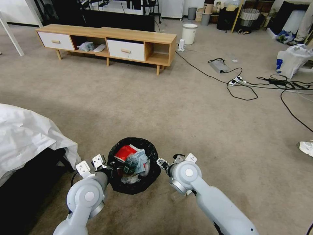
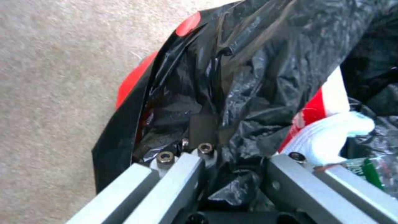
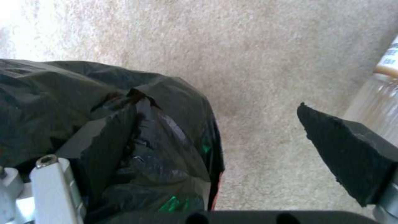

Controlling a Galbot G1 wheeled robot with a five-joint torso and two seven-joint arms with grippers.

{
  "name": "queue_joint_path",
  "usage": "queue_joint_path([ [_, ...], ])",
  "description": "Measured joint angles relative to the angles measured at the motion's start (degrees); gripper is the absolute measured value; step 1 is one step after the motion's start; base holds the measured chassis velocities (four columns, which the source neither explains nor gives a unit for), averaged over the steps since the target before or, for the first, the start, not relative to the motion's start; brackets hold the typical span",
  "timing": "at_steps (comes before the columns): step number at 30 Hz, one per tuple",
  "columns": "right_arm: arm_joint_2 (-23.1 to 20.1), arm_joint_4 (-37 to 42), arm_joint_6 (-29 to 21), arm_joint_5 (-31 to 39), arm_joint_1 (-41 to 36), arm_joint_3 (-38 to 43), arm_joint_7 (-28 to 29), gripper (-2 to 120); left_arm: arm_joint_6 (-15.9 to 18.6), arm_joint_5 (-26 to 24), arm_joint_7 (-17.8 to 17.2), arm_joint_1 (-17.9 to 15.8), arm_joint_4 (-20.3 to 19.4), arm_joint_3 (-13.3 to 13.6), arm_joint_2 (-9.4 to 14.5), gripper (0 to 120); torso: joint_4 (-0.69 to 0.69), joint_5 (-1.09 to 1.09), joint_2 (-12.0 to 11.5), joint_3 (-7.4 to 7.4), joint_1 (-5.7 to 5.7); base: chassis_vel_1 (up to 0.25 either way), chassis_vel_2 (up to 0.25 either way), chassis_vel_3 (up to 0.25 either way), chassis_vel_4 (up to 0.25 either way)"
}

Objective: Pick up the trash bin and place the garbage on the floor into it.

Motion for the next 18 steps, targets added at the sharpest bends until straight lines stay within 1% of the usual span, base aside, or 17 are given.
queue_joint_path([
  [11,-0.9,0.2,-0.2,-0.6,-0.4,0.3,-0.8,100,0.2,0.0,0.0,-0.2,0.2,0.3,-0.7,0,0.01,0.00,0.0,0.00,0.00,0.000,0.000,0.000,0.000],
  [18,-3.0,1.6,-0.2,0.0,-0.4,0.7,-1.4,100,0.2,-1.2,0.4,-0.4,0.9,0.3,-1.0,0,0.01,0.01,0.0,0.00,0.00,0.000,0.000,0.000,0.000],
])
